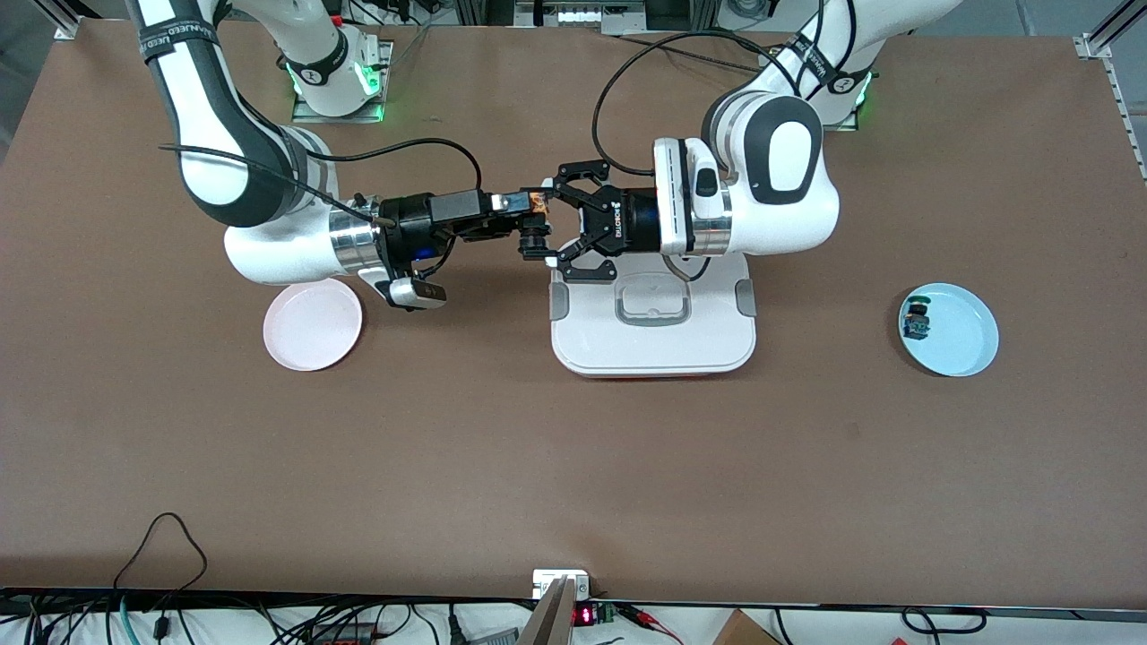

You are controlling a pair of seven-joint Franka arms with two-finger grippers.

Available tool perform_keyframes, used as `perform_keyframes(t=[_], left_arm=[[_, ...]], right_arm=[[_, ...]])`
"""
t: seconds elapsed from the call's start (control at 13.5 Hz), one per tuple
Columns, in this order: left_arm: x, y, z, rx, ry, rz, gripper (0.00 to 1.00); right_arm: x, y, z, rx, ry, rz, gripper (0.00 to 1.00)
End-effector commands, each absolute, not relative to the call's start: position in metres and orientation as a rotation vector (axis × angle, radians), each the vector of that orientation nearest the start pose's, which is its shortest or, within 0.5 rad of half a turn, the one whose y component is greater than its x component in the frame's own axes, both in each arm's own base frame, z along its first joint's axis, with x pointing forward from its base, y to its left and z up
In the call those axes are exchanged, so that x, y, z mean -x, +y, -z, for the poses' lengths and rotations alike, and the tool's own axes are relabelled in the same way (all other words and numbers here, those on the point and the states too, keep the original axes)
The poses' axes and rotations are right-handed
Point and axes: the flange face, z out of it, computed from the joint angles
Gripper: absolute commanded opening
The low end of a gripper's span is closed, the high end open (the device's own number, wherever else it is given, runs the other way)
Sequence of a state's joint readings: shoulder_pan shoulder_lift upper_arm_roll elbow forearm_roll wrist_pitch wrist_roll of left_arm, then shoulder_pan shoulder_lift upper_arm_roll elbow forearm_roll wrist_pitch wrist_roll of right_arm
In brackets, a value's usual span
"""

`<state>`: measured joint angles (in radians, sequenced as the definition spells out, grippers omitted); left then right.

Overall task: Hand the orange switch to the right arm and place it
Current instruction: 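Close the right gripper on the switch held by the left gripper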

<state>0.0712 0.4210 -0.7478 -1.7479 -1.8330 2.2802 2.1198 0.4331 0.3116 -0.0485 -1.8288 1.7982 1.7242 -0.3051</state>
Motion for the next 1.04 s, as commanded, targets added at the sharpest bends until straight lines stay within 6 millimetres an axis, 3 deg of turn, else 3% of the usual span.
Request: perform_keyframes(t=[0.0,0.07,0.15,0.22,0.3,0.52,0.59,0.67,0.96], left_arm=[[-0.554,-0.397,-0.446,-1.285,-0.948,-1.215,0.18],[-0.554,-0.397,-0.446,-1.285,-0.948,-1.215,0.18],[-0.554,-0.397,-0.446,-1.285,-0.948,-1.215,0.18],[-0.554,-0.397,-0.446,-1.285,-0.948,-1.215,0.18],[-0.554,-0.397,-0.446,-1.286,-0.947,-1.214,0.19],[-0.554,-0.397,-0.447,-1.285,-0.945,-1.216,0.21],[-0.554,-0.398,-0.447,-1.284,-0.944,-1.214,0.3],[-0.554,-0.398,-0.447,-1.284,-0.943,-1.214,0.99],[-0.554,-0.396,-0.449,-1.305,-0.88,-1.148,1.0]], right_arm=[[-0.564,0.332,-0.435,1.475,0.106,-0.316,0.72],[-0.566,0.329,-0.435,1.473,0.106,-0.307,0.41],[-0.567,0.328,-0.435,1.477,0.101,-0.296,0.2],[-0.567,0.326,-0.438,1.474,0.097,-0.29,0.06],[-0.568,0.324,-0.439,1.476,0.1,-0.291,0.01],[-0.569,0.323,-0.441,1.472,0.096,-0.283,0.01],[-0.569,0.323,-0.442,1.47,0.091,-0.282,0.0],[-0.569,0.323,-0.442,1.47,0.089,-0.282,0.0],[-0.569,0.322,-0.441,1.472,0.088,-0.283,0.01]])
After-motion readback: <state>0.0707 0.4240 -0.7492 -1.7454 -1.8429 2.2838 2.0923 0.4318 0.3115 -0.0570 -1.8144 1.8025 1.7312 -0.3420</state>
